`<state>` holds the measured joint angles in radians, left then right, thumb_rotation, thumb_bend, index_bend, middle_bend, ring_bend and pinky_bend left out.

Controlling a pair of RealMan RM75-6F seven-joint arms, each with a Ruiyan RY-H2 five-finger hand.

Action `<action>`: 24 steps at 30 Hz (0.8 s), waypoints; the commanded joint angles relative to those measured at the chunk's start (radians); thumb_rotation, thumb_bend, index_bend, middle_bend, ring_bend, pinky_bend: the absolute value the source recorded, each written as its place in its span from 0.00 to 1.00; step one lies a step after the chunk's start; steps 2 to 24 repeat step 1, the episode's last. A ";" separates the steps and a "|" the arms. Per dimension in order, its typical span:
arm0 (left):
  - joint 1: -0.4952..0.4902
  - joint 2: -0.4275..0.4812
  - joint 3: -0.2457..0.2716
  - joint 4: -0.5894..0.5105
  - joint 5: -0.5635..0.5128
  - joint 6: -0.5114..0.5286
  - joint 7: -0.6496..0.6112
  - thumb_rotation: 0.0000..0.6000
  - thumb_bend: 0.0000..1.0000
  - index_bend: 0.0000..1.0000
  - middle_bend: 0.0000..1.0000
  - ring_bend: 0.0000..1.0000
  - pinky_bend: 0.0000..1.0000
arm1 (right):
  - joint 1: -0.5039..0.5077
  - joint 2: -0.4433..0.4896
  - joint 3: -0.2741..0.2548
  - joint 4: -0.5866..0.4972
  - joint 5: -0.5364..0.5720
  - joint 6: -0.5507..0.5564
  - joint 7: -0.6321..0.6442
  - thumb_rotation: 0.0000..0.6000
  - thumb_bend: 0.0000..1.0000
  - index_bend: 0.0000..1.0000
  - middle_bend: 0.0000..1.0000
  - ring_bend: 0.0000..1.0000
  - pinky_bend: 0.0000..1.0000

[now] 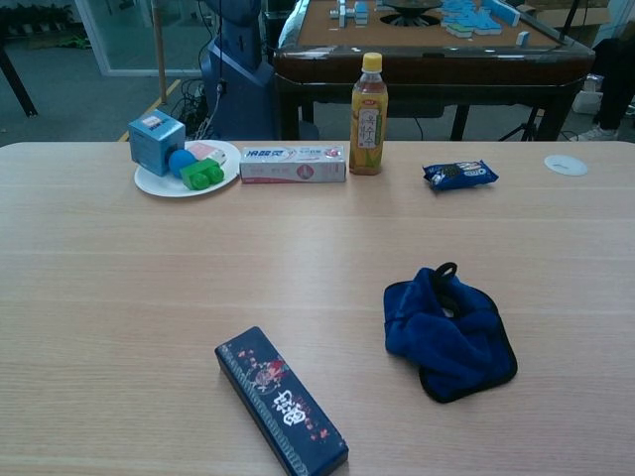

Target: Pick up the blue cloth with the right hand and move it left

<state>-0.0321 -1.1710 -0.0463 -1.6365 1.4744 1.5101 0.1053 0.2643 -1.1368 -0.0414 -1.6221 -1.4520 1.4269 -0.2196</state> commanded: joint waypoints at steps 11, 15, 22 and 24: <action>-0.004 -0.003 -0.001 0.000 0.002 -0.001 0.001 1.00 0.36 0.06 0.00 0.01 0.00 | -0.040 0.005 -0.009 0.009 -0.002 0.035 0.018 1.00 0.19 0.00 0.15 0.08 0.21; -0.004 -0.003 -0.001 0.000 0.002 -0.001 0.001 1.00 0.36 0.06 0.00 0.01 0.00 | -0.040 0.005 -0.009 0.009 -0.002 0.035 0.018 1.00 0.19 0.00 0.15 0.08 0.21; -0.004 -0.003 -0.001 0.000 0.002 -0.001 0.001 1.00 0.36 0.06 0.00 0.01 0.00 | -0.040 0.005 -0.009 0.009 -0.002 0.035 0.018 1.00 0.19 0.00 0.15 0.08 0.21; -0.004 -0.003 -0.001 0.000 0.002 -0.001 0.001 1.00 0.36 0.06 0.00 0.01 0.00 | -0.040 0.005 -0.009 0.009 -0.002 0.035 0.018 1.00 0.19 0.00 0.15 0.08 0.21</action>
